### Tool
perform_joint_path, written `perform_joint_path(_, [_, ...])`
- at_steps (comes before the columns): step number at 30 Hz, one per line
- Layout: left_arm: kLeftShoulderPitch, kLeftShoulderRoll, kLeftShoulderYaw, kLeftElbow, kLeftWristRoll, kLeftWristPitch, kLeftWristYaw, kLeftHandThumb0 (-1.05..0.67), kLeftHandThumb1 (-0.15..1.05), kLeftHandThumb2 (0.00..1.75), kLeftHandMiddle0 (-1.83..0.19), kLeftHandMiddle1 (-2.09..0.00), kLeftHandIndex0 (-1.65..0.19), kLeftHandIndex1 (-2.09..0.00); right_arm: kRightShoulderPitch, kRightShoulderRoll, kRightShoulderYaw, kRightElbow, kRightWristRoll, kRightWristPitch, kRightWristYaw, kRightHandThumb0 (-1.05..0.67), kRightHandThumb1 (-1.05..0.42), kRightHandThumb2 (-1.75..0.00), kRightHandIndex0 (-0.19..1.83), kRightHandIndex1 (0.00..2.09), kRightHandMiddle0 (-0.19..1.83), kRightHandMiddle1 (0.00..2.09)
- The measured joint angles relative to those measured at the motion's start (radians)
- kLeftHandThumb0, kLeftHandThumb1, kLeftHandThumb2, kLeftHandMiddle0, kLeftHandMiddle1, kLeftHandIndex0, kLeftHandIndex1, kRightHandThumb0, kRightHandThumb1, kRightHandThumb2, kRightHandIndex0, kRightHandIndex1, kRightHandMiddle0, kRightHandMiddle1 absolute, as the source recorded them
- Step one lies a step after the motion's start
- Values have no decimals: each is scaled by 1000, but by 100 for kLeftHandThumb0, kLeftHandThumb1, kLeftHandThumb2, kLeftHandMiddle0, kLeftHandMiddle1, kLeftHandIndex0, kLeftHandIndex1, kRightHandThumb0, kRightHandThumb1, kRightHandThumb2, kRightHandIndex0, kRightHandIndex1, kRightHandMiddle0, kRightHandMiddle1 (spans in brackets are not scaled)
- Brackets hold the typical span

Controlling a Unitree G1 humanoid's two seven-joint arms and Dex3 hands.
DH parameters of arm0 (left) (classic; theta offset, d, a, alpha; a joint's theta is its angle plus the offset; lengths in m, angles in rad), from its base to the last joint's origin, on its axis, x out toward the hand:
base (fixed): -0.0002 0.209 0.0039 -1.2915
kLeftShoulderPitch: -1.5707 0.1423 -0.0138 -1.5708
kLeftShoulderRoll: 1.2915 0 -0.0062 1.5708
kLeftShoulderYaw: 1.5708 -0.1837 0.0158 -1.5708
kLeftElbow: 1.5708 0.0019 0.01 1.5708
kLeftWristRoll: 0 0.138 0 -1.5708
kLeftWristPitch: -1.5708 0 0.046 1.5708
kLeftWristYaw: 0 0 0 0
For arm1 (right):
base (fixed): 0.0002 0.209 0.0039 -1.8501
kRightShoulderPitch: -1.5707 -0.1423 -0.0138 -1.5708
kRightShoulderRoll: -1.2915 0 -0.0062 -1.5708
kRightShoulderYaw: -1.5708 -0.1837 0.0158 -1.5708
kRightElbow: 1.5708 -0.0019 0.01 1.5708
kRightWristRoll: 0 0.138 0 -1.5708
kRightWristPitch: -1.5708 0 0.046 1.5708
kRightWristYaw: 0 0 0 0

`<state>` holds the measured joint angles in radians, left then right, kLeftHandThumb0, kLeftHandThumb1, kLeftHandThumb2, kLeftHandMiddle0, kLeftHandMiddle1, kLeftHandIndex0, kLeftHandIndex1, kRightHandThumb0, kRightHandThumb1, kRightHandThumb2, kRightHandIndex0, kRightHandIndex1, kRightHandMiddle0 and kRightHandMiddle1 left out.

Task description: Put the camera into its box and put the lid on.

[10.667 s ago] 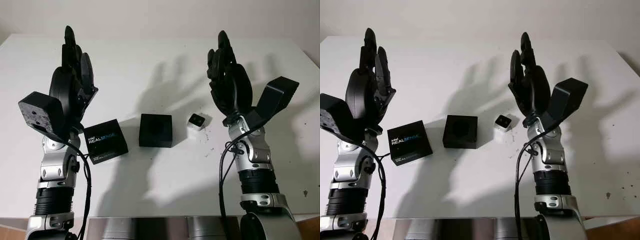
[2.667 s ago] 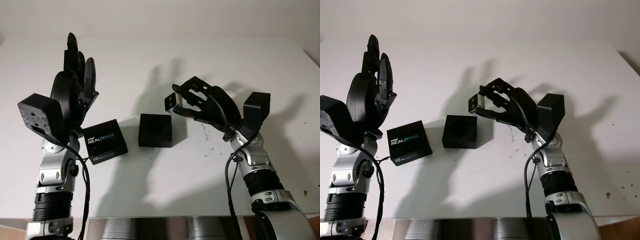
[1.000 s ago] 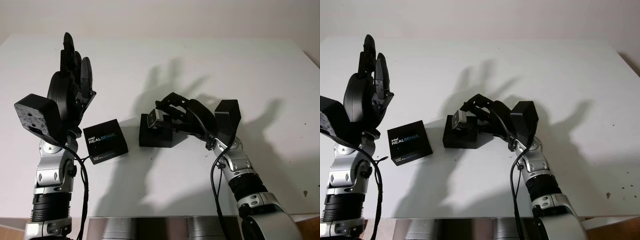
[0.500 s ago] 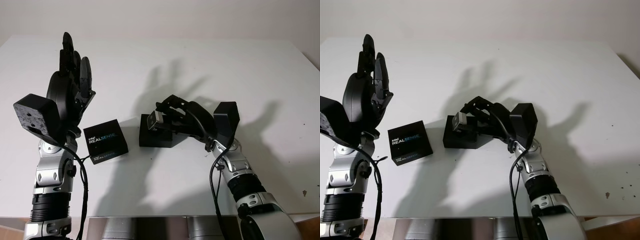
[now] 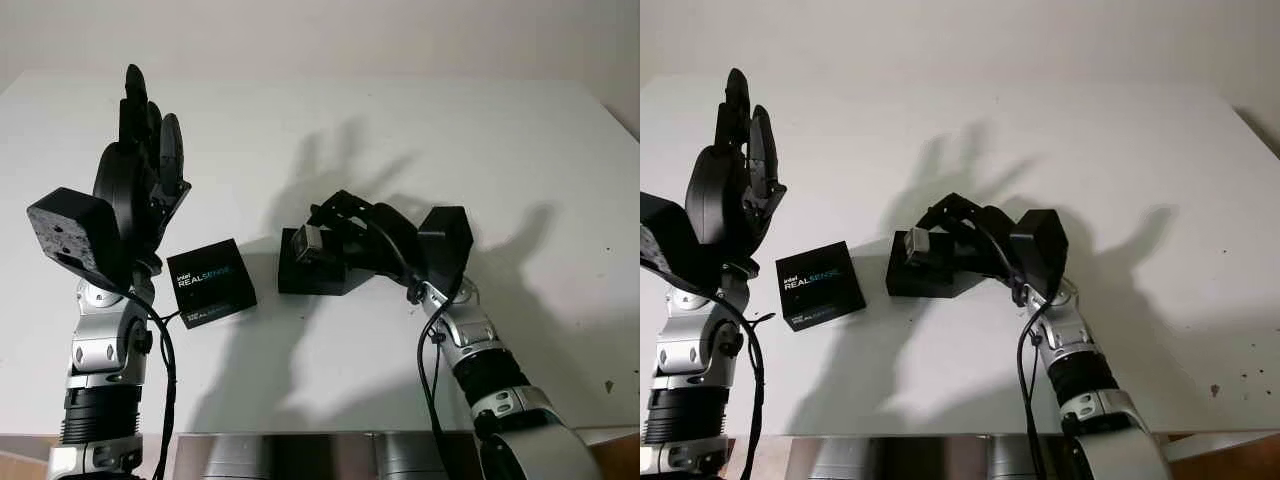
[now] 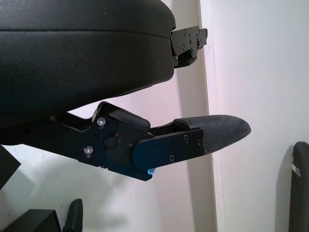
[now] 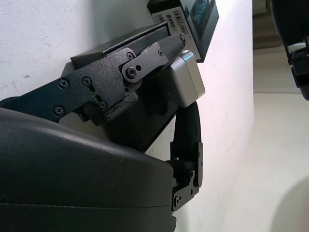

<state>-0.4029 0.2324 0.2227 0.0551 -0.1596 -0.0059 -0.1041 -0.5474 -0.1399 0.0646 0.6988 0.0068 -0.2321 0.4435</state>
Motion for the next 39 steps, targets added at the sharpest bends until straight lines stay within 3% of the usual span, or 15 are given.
perform_joint_path(17, [0,0,0,0,0,0,-2,-76,105,62,19,0,19,0,65,4,7,-31,-46,-81,-56,-47,-92,-6,24,5,28,182])
perform_joint_path(21, [0,0,0,0,0,0,-2,-76,105,61,19,0,19,0,66,-24,31,-36,-94,-116,-54,-50,-100,-6,14,3,5,184])
perform_joint_path(22, [0,0,0,0,0,0,-3,-76,105,62,19,0,19,0,66,-40,43,-38,-115,-130,-48,-51,-101,-6,7,3,-6,176])
perform_joint_path(23, [0,0,0,0,0,0,-3,-76,105,62,19,0,19,0,66,-57,56,-41,-137,-143,-40,-53,-100,-6,-1,3,-14,151])
perform_joint_path(27, [0,1,0,0,0,0,-3,-76,105,62,19,0,19,0,74,-116,105,-73,-212,-203,-33,-58,-97,-5,-14,4,-10,81])
perform_joint_path(39, [2,1,0,-8,0,7,-3,-76,105,62,19,0,19,0,91,-177,147,-132,-309,-290,-122,-60,-99,-5,-19,1,-2,29])
